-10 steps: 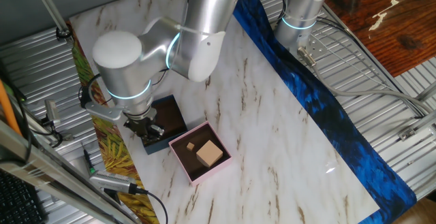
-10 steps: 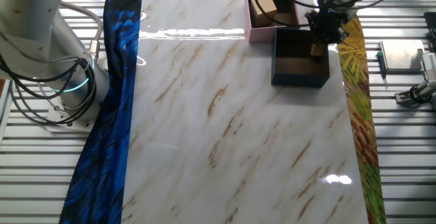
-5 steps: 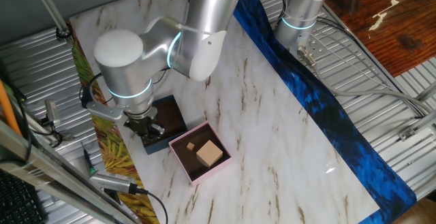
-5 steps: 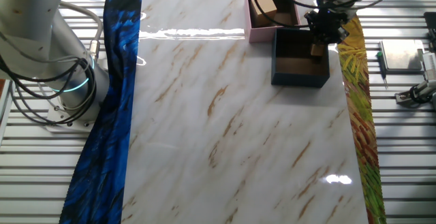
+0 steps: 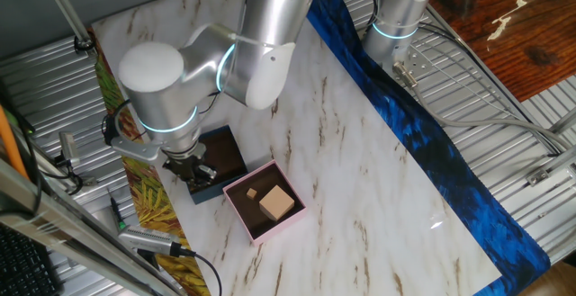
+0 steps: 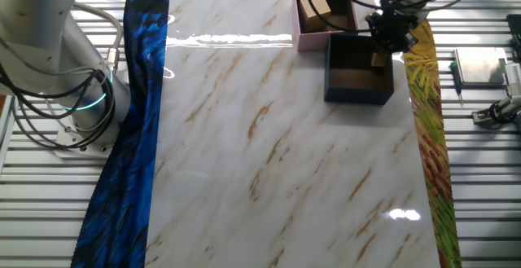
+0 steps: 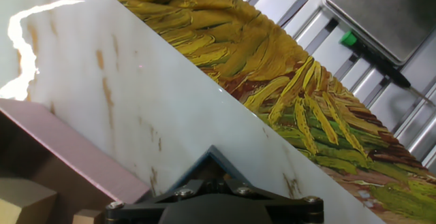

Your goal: Move an object from one box to another

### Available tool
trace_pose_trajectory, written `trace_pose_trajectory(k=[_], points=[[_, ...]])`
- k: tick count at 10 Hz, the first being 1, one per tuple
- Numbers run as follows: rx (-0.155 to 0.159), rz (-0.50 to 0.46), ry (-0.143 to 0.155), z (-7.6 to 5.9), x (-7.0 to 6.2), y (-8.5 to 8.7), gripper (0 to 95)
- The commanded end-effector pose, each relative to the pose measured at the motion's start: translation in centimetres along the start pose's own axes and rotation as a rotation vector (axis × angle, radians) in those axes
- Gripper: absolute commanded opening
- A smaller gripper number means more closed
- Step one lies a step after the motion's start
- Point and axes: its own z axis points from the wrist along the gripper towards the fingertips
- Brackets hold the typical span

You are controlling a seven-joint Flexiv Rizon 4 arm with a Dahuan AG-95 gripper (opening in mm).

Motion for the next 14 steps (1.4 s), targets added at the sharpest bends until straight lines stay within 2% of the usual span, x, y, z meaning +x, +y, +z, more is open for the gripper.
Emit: trace_pose_trajectory(k=[1,3,5,8,9,12,14], points=[[0.002,0.017,0.002,-0.5,-0.7,0.0,0.0],[0.001,0.025,-0.003,-1.1,-1.8,0.1,0.0],[0.006,0.02,-0.014,-1.2,-2.2,0.2,0.0],[0.013,-0.002,-0.01,-0.6,-1.0,0.0,0.0],[0.015,-0.015,-0.009,-0.1,-0.1,0.0,0.0],[0.015,-0.041,-0.008,0.9,1.7,0.0,0.0],[0.012,-0.055,-0.008,1.7,3.6,0.2,0.0]])
